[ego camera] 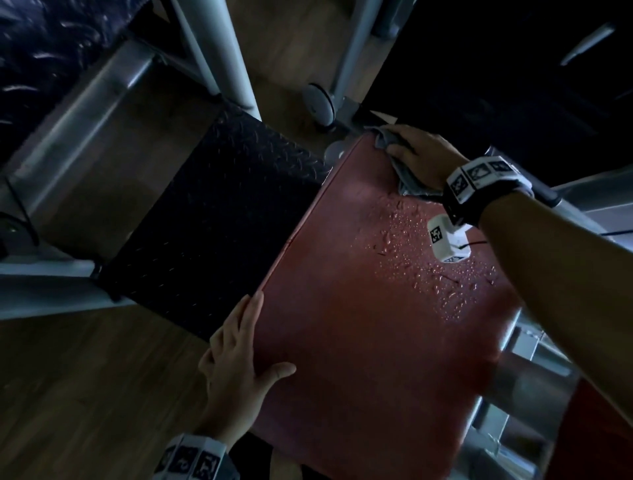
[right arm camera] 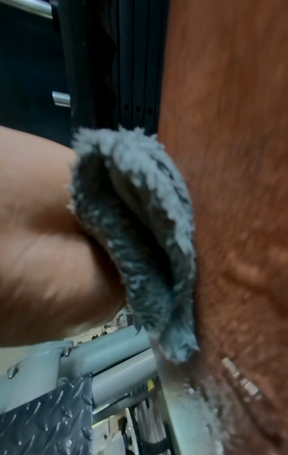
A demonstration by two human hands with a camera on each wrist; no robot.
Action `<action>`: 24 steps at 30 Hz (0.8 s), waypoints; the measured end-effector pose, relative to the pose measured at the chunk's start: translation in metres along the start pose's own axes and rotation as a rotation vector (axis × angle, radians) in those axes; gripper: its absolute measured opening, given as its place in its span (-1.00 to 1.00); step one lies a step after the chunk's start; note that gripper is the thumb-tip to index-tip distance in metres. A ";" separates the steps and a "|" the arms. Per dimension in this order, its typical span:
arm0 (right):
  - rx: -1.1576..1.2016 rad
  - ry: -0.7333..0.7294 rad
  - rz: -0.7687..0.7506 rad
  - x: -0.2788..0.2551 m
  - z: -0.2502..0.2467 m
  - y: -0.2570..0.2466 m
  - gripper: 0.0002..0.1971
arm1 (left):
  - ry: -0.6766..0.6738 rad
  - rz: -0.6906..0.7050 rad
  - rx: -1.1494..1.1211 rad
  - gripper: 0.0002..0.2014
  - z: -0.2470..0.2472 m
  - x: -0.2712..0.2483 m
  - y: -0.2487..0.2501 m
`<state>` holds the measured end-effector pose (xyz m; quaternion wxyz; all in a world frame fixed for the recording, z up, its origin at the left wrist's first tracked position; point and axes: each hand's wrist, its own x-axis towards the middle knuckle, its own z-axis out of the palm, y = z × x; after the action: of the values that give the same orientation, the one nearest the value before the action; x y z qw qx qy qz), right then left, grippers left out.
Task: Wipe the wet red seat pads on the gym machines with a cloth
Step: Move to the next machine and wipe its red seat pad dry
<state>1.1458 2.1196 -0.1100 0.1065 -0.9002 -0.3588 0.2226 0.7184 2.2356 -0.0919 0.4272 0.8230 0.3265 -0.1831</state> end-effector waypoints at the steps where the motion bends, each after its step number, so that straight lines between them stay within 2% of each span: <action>1: 0.010 -0.002 -0.003 0.004 0.000 -0.005 -0.56 | -0.010 -0.014 0.023 0.08 0.002 0.001 -0.003; 5: 0.039 0.000 -0.016 0.011 0.002 -0.011 -0.54 | 0.034 -0.002 -0.019 0.09 0.008 0.002 -0.008; 9: 0.075 0.014 0.119 -0.005 0.001 0.004 -0.58 | 0.051 0.017 -0.048 0.10 0.011 0.003 -0.011; 12: 0.085 0.079 0.134 -0.009 0.007 -0.001 -0.58 | 0.055 0.022 -0.063 0.10 0.013 0.003 -0.013; 15: 0.032 0.219 0.106 -0.022 0.021 -0.006 -0.54 | 0.049 0.023 -0.056 0.09 0.013 0.002 -0.014; 19: -0.078 0.408 0.285 -0.074 0.038 -0.010 -0.58 | 0.056 0.022 -0.037 0.09 0.011 0.002 -0.012; 24: -0.183 0.472 0.337 -0.154 0.074 -0.043 -0.57 | 0.053 0.013 -0.020 0.09 0.008 0.001 -0.008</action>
<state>0.9857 2.0461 -0.1096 0.0669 -0.9797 -0.1885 -0.0117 0.7134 2.2328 -0.1024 0.4277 0.8253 0.3344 -0.1553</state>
